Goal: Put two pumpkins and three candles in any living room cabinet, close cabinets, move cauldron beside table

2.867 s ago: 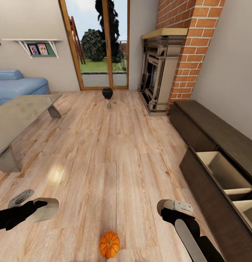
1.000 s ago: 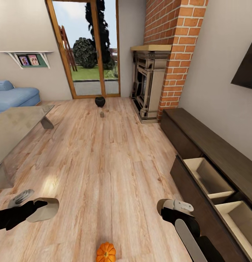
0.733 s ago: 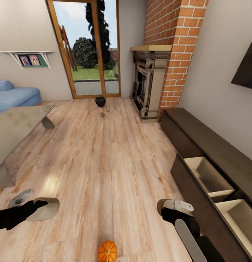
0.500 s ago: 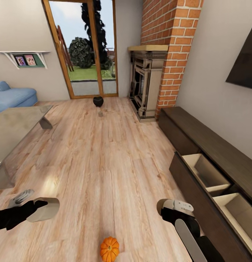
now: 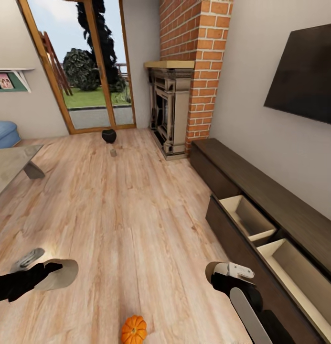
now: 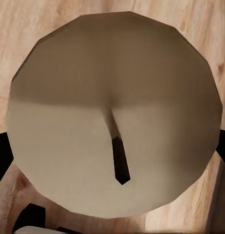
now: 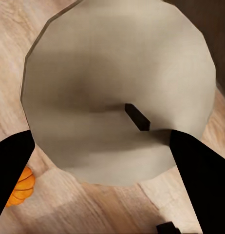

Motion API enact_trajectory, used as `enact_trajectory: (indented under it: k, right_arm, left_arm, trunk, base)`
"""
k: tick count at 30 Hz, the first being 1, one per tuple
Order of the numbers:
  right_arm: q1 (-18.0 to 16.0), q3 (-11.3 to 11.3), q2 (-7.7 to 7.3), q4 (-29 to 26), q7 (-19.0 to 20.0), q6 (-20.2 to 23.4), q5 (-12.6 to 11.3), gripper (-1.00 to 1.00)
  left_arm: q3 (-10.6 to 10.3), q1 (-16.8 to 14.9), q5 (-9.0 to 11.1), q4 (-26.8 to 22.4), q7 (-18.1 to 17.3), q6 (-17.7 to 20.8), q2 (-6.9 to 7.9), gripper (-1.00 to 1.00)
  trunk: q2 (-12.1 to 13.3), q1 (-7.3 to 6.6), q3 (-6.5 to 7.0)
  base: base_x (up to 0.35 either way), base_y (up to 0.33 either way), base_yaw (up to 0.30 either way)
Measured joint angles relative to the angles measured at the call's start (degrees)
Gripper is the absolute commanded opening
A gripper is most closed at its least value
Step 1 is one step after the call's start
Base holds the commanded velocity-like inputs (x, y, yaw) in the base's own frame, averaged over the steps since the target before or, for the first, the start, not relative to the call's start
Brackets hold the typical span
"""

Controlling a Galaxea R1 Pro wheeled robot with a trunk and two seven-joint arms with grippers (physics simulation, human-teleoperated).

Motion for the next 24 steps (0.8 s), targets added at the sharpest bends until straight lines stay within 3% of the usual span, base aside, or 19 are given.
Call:
enact_trajectory:
  k: [24]
  right_arm:
    - [-0.01,-0.08,0.00,-0.26,0.00,0.00,-0.16,-1.00]
  left_arm:
    - [0.59,0.02,0.10,0.03,0.02,0.00,0.09,-1.00]
  trunk:
    - [9.63,-5.27,5.65]
  base:
    - [0.000,0.000,-0.226]
